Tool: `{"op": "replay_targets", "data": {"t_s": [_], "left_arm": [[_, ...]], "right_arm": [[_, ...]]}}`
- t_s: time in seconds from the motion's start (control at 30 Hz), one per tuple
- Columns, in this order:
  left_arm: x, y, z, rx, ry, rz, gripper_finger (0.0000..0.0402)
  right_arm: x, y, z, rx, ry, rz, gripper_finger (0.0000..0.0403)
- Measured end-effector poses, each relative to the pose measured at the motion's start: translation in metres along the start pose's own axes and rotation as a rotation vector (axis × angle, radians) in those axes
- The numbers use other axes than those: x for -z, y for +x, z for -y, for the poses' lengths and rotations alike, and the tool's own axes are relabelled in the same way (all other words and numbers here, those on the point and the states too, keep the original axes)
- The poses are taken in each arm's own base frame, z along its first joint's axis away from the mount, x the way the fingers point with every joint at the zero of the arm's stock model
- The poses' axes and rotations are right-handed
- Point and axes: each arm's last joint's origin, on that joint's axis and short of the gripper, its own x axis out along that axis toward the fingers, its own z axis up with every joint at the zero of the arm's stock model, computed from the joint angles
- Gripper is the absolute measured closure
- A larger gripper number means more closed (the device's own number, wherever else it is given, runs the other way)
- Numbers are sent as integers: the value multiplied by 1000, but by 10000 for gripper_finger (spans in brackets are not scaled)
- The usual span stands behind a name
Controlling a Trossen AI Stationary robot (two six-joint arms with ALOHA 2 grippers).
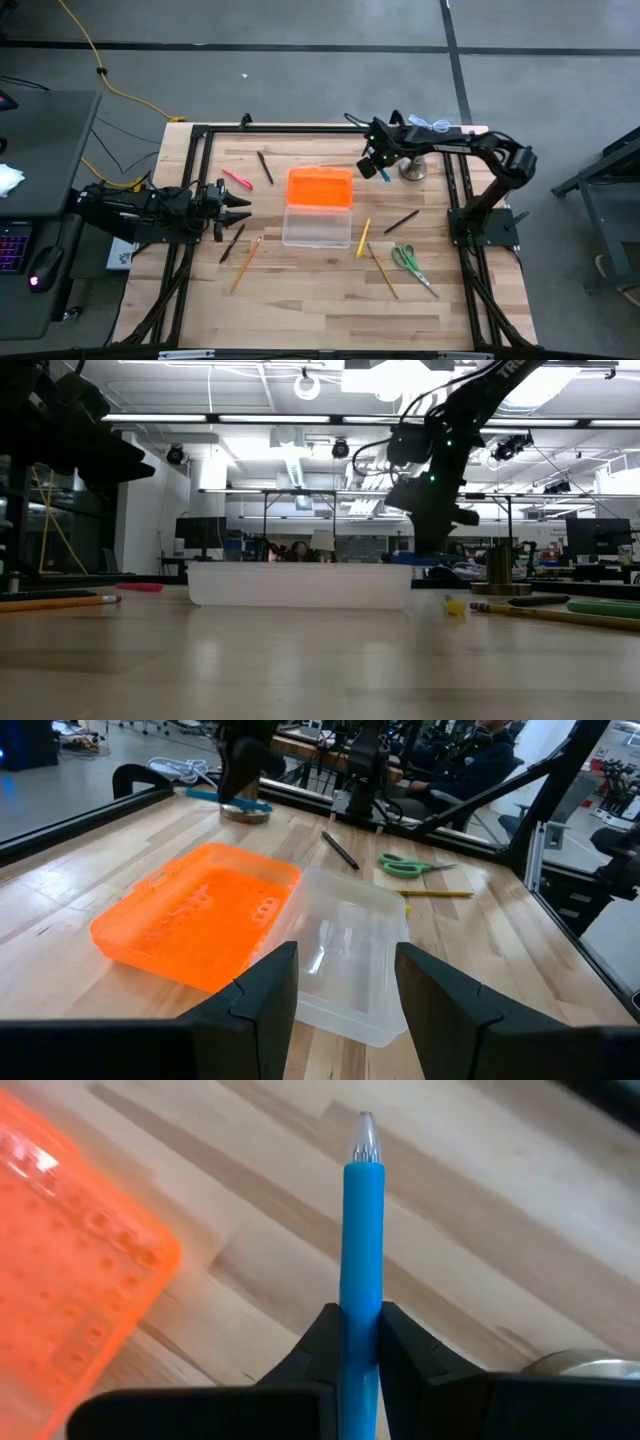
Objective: Pick & place school supplies into a supply box
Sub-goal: Put the blue pen into the orange supply box
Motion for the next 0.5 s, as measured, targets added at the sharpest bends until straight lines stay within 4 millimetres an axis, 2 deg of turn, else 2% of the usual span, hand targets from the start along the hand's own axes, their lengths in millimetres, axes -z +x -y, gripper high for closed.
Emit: {"op": "replay_targets", "data": {"t_s": [0.5], "left_arm": [[0,0,0,0,0,-1,202]], "right_arm": [[-5,-44,4,-78,46,140,378]]}}
